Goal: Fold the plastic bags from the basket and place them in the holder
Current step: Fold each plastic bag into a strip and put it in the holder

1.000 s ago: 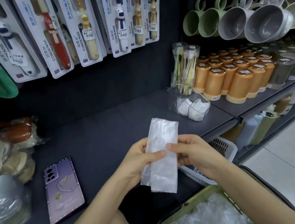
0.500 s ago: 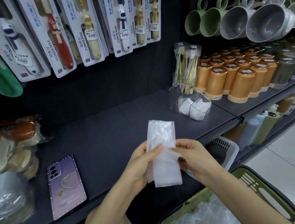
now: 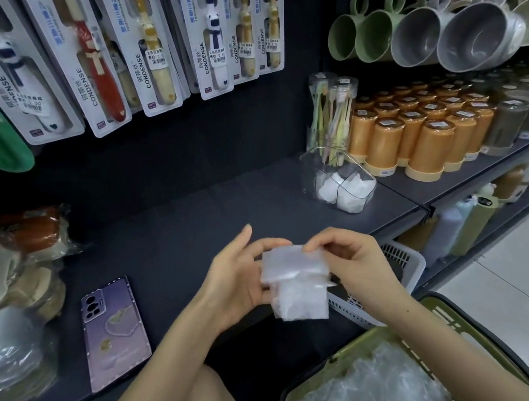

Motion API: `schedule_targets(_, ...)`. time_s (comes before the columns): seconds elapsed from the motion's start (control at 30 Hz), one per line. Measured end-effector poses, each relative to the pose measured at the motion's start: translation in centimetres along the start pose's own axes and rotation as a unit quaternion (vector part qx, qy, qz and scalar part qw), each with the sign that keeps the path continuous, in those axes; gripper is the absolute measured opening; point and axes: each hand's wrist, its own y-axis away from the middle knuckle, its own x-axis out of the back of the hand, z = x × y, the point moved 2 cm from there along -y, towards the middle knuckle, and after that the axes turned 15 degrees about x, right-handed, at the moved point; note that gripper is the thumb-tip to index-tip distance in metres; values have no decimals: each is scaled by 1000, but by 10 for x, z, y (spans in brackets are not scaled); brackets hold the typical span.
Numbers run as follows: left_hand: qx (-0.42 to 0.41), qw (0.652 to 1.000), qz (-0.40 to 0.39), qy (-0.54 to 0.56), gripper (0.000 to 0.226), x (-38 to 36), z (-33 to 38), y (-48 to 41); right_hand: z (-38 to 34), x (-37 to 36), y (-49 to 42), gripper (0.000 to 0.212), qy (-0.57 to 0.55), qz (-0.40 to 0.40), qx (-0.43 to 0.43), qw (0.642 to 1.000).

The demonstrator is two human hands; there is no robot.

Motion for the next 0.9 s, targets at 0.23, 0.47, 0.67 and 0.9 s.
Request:
schedule_targets(0.23,-32,974,7,-223,45,-5,11,-13,2,24,-15,40,58,-77,75,993)
schedule_targets(0.47,-133,890,115,-421,16,-18,33,-42,5,54,-32,25,144,-78,-36,986)
schedule_targets(0.67,-136,891,110,-418,36,-28,35,-76,22,65,-41,9,217,22,13,976)
schedule_targets(0.9,-161,863,184,-441,21,-34,31,-107,41,85,-47,7,212,78,-10,974)
